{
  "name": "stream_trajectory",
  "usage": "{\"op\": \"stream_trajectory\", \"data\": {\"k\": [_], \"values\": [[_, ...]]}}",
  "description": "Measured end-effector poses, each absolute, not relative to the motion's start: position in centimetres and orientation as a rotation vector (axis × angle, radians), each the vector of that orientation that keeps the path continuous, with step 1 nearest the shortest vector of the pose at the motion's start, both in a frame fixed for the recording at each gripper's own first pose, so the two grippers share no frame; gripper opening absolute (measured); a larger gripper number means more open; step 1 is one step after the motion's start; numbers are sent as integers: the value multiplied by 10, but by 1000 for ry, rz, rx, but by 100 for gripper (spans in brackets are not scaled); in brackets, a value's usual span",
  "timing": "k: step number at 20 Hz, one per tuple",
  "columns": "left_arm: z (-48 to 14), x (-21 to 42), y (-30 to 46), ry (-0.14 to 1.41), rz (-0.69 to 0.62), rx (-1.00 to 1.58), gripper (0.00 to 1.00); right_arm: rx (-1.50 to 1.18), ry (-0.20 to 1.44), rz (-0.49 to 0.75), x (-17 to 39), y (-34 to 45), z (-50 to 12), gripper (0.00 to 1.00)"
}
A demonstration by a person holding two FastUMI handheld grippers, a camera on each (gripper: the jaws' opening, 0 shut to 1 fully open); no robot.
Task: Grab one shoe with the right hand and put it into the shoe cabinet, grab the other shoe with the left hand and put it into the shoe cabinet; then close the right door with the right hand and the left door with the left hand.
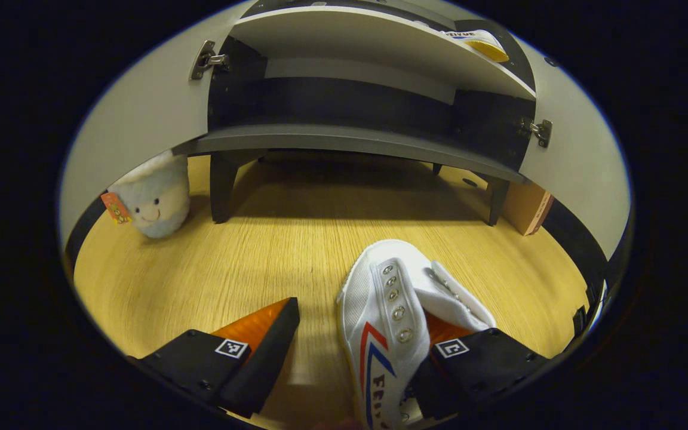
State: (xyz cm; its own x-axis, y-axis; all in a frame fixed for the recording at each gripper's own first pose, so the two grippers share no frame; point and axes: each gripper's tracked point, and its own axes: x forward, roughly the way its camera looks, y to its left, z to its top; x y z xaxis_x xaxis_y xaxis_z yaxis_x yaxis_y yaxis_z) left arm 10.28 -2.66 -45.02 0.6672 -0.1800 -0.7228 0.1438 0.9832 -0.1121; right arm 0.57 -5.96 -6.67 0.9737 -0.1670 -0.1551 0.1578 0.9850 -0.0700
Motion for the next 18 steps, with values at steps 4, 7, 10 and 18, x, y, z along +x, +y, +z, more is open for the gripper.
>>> {"op": "stream_trajectory", "data": {"k": [4,7,10,18], "values": [[-445,102,-38,794,-194,-75,74,-40,172,-170,10,-61,-70,93],[-443,105,-29,780,-148,-42,33,-45,170,-165,12,-60,-70,93],[-436,101,-11,794,-68,-32,15,-43,169,-154,14,-57,-70,93],[-235,102,5,561,42,-82,12,-15,160,-136,21,-49,-72,93]]}}
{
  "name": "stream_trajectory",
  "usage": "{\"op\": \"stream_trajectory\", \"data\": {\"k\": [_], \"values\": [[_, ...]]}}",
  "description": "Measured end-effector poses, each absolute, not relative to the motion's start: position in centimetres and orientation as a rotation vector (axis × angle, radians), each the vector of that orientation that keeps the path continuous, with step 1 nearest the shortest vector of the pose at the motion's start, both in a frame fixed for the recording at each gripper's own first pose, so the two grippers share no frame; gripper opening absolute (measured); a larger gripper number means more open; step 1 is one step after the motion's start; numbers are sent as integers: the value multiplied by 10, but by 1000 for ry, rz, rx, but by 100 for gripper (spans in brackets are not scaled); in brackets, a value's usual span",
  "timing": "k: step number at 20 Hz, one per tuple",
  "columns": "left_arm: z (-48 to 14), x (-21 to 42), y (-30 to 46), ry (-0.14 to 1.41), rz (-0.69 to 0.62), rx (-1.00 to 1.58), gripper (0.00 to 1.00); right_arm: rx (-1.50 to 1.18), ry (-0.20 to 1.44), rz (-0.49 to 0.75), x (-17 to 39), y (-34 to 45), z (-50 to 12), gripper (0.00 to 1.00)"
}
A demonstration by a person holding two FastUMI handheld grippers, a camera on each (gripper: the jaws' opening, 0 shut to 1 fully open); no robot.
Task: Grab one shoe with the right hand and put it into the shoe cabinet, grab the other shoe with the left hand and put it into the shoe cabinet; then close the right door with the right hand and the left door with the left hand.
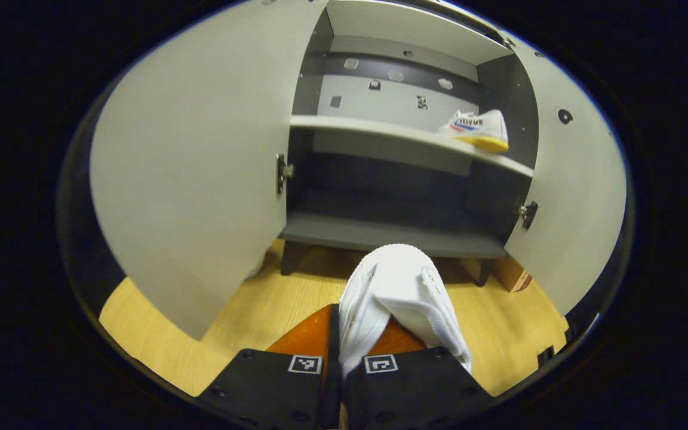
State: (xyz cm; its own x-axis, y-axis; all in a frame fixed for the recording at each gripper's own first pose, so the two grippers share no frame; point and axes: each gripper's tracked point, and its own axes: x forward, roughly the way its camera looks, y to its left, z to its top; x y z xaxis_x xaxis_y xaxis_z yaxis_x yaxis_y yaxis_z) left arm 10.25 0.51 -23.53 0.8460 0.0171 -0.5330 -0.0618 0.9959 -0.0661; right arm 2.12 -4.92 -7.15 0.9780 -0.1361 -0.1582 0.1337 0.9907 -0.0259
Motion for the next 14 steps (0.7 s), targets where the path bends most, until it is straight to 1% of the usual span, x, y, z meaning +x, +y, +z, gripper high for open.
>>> {"op": "stream_trajectory", "data": {"k": [1,4,7,8,9,11,14], "values": [[-216,95,3,529,40,-98,12,-8,154,-135,22,-48,-71,93],[-140,124,-2,442,-6,-124,12,2,145,-122,23,-42,-68,93],[-80,178,-15,387,-85,-189,12,-26,135,-113,22,-38,-64,93],[-73,205,-16,373,-91,-188,11,-27,135,-107,20,-37,-63,93],[-57,232,-19,359,-82,-173,11,-23,138,-103,19,-36,-64,93],[-45,282,-18,344,-55,-153,12,-17,134,-110,16,-39,-62,93],[-57,352,-24,400,-16,-128,12,-14,137,-145,10,-51,-63,93]]}}
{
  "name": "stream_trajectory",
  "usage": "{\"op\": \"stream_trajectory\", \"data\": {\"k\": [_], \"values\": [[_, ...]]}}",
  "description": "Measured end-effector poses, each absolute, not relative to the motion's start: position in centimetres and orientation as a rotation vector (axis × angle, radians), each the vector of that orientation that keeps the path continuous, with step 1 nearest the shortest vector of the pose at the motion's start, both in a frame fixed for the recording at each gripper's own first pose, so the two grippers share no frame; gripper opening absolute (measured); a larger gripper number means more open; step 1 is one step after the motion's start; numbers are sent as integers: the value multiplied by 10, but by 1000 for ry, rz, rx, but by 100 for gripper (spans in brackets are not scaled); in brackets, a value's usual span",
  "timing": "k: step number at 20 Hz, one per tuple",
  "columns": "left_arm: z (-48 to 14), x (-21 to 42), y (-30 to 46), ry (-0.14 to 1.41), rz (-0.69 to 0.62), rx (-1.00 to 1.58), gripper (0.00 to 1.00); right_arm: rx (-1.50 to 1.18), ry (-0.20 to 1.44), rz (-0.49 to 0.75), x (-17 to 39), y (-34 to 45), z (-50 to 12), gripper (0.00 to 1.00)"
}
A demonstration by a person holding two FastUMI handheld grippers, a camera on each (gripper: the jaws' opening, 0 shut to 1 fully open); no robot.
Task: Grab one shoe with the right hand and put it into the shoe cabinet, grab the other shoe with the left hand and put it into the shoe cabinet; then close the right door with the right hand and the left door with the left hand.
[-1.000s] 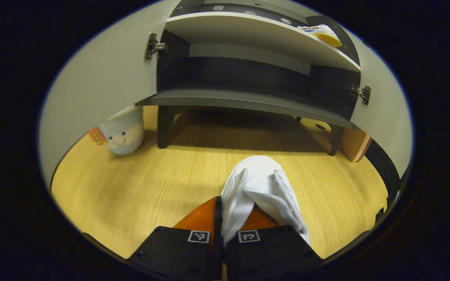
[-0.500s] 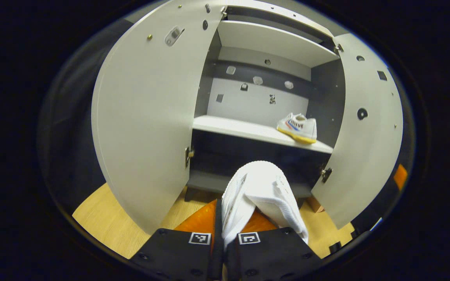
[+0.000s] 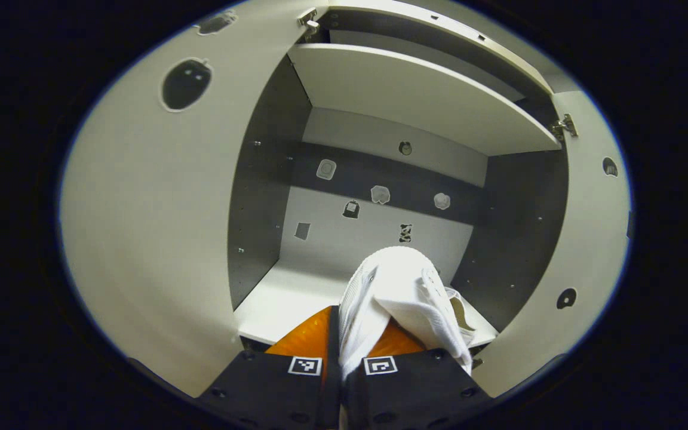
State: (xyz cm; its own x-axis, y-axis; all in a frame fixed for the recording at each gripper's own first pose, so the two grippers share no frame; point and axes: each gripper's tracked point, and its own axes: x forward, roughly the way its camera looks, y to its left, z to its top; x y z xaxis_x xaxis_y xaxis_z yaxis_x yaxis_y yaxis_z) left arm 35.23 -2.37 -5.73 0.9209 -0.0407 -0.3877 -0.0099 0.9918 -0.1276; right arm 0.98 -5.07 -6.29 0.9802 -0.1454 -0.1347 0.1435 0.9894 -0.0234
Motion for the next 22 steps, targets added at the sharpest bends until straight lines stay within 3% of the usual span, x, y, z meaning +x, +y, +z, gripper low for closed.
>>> {"op": "stream_trajectory", "data": {"k": [6,14,16,17,19,22], "values": [[-125,441,-39,555,49,5,11,3,139,-184,2,-66,-60,93],[-182,461,-23,683,135,46,12,23,146,-235,-6,-90,-62,93],[-187,461,-26,691,122,15,18,28,152,-242,-5,-95,-64,93],[-184,462,-23,681,132,28,28,30,155,-243,-3,-96,-64,93],[-184,460,-21,689,149,55,32,30,157,-238,0,-96,-65,93],[-184,460,-18,684,152,44,49,24,155,-221,3,-93,-64,93]]}}
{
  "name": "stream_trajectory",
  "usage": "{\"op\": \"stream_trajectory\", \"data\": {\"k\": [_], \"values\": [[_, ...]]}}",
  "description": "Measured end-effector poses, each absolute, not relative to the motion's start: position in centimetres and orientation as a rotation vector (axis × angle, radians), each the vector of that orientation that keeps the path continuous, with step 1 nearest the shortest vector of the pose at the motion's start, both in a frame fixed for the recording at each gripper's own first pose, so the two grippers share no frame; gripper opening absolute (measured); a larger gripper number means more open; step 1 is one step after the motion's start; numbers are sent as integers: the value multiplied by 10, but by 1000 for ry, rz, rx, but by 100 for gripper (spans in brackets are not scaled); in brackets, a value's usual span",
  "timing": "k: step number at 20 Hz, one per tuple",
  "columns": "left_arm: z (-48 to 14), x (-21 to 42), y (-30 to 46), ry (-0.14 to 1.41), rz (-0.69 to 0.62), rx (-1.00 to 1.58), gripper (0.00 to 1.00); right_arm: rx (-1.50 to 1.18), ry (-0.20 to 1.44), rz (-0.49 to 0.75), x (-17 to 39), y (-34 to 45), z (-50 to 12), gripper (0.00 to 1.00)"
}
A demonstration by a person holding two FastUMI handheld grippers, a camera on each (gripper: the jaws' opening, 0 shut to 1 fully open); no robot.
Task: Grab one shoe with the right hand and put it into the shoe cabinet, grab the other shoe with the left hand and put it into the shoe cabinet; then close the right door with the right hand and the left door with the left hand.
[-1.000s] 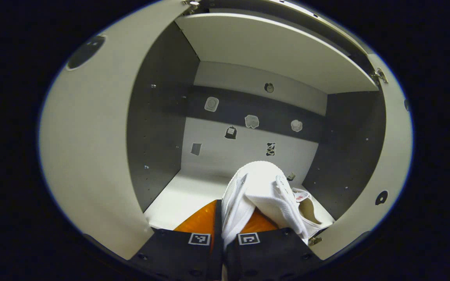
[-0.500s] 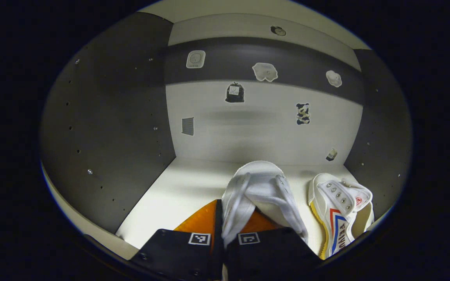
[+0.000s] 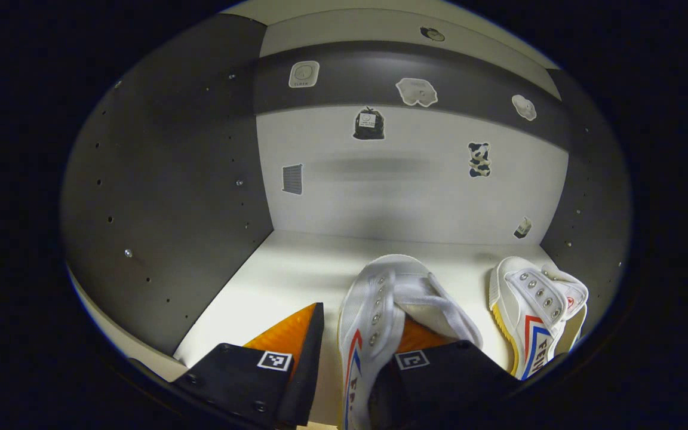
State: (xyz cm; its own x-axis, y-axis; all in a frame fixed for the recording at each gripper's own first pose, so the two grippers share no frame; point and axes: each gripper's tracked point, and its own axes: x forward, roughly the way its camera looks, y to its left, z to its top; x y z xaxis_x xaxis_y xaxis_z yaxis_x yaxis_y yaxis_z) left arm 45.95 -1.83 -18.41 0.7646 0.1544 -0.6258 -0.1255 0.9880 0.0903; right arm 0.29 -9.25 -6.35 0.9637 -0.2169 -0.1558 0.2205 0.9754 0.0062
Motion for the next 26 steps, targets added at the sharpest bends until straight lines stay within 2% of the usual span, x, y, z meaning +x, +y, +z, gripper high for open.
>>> {"op": "stream_trajectory", "data": {"k": [2,3,4,5,10,16,21,26], "values": [[-181,455,-7,679,179,51,59,25,157,-208,5,-89,-65,93],[-180,452,-3,677,186,55,79,27,159,-202,6,-87,-66,93],[-178,448,-1,672,189,49,87,29,161,-196,7,-86,-67,93],[-176,444,-1,666,187,40,99,31,162,-188,8,-84,-68,93],[-149,419,-10,597,136,45,100,38,160,-150,10,-72,-67,93],[-79,374,-37,452,29,6,100,42,154,-115,4,-62,-65,93],[-16,309,-51,295,-61,-21,97,28,156,-66,-1,-50,-62,93],[4,232,-42,200,-89,-42,97,21,131,-33,-1,-42,-52,93]]}}
